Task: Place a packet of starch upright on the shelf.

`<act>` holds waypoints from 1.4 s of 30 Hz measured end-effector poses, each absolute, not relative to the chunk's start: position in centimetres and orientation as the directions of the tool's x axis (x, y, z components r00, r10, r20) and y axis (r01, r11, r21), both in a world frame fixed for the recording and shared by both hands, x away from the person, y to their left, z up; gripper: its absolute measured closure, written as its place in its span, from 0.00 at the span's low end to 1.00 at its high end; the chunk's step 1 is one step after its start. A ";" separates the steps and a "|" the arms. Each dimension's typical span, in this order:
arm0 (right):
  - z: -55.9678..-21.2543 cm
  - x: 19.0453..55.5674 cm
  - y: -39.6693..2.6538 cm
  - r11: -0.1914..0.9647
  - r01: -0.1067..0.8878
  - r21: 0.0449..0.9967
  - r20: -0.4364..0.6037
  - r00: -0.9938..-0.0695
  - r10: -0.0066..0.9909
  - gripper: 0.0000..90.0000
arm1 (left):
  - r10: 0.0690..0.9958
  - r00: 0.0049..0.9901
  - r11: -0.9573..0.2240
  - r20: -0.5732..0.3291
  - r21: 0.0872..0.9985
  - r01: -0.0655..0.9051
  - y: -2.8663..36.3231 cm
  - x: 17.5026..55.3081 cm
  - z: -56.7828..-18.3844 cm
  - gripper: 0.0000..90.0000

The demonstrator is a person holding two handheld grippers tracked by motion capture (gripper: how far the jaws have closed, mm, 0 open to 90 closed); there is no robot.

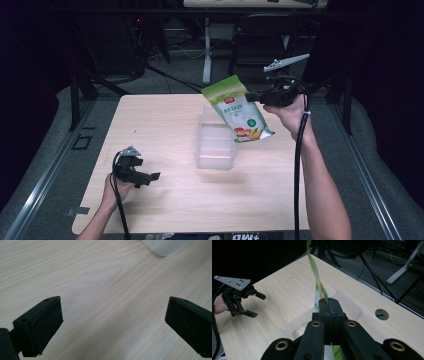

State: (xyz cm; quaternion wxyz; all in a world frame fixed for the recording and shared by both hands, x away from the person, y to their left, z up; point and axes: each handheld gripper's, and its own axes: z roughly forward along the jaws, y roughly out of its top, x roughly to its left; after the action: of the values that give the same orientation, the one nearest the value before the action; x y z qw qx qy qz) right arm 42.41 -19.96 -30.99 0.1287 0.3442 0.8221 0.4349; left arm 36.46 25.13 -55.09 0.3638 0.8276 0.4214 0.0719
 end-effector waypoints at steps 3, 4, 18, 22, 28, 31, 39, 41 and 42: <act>-31.2 42.6 -19.4 0.383 0.453 0.805 0.093 -0.734 0.673 1.00 | 0.750 0.635 -0.381 -0.187 0.662 0.645 25.1 36.5 -55.1 0.02; -31.2 42.7 -19.3 0.385 0.450 0.806 0.091 -0.736 0.670 1.00 | 0.750 0.635 -0.381 -0.187 0.662 0.645 25.1 36.5 -55.1 0.02; -31.9 43.6 -16.9 0.398 0.442 0.804 0.103 -0.763 0.639 1.00 | 0.749 0.636 -0.382 -0.188 0.661 0.646 25.2 36.5 -55.1 0.02; -32.2 43.8 -16.1 0.400 0.436 0.806 0.102 -0.768 0.632 1.00 | 0.750 0.634 -0.380 -0.187 0.663 0.645 25.2 36.5 -55.1 0.02; -32.7 44.0 -15.0 0.405 0.436 0.803 0.102 -0.772 0.628 1.00 | 0.749 0.635 -0.380 -0.189 0.662 0.645 25.2 36.4 -55.1 0.02; -33.0 44.2 -14.5 0.411 0.438 0.800 0.104 -0.775 0.624 1.00 | 0.749 0.635 -0.380 -0.189 0.662 0.646 25.2 36.4 -55.1 0.02; -34.2 44.6 -13.3 0.404 0.440 0.802 0.116 -0.778 0.617 1.00 | 0.750 0.634 -0.377 -0.190 0.665 0.645 25.2 36.4 -55.1 0.02; -34.6 44.6 -13.0 0.407 0.444 0.799 0.115 -0.776 0.620 1.00 | 0.747 0.636 -0.380 -0.192 0.662 0.646 25.3 36.4 -55.1 0.02; -34.8 44.7 -12.8 0.413 0.446 0.794 0.117 -0.779 0.616 1.00 | 0.747 0.637 -0.379 -0.193 0.663 0.645 25.3 36.4 -55.1 0.02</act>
State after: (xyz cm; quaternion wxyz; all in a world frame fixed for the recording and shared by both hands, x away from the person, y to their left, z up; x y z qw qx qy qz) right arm 44.69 -12.82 -34.82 0.0971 0.3179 0.8350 0.4386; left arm 36.41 25.28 -55.10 0.3655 0.8275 0.4206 0.0695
